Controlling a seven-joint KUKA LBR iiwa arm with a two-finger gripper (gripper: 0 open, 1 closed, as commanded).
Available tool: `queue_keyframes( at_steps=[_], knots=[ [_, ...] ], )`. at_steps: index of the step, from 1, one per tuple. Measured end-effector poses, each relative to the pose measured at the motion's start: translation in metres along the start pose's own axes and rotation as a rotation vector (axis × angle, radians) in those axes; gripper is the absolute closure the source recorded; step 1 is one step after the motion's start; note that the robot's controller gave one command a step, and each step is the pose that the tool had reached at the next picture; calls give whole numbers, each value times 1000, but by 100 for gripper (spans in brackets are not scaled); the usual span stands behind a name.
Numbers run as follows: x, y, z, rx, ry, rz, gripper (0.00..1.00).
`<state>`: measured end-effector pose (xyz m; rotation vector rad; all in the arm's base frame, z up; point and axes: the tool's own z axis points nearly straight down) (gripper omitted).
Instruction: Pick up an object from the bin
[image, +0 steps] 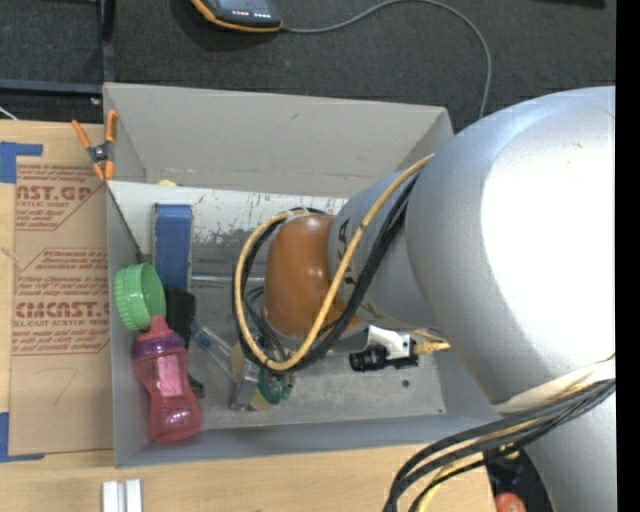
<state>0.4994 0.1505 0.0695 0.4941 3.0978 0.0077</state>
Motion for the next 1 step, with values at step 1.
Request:
queue_keyframes(
  at_steps=[1],
  knots=[
    [4,21,1,18,1,-174,100]
  ],
)
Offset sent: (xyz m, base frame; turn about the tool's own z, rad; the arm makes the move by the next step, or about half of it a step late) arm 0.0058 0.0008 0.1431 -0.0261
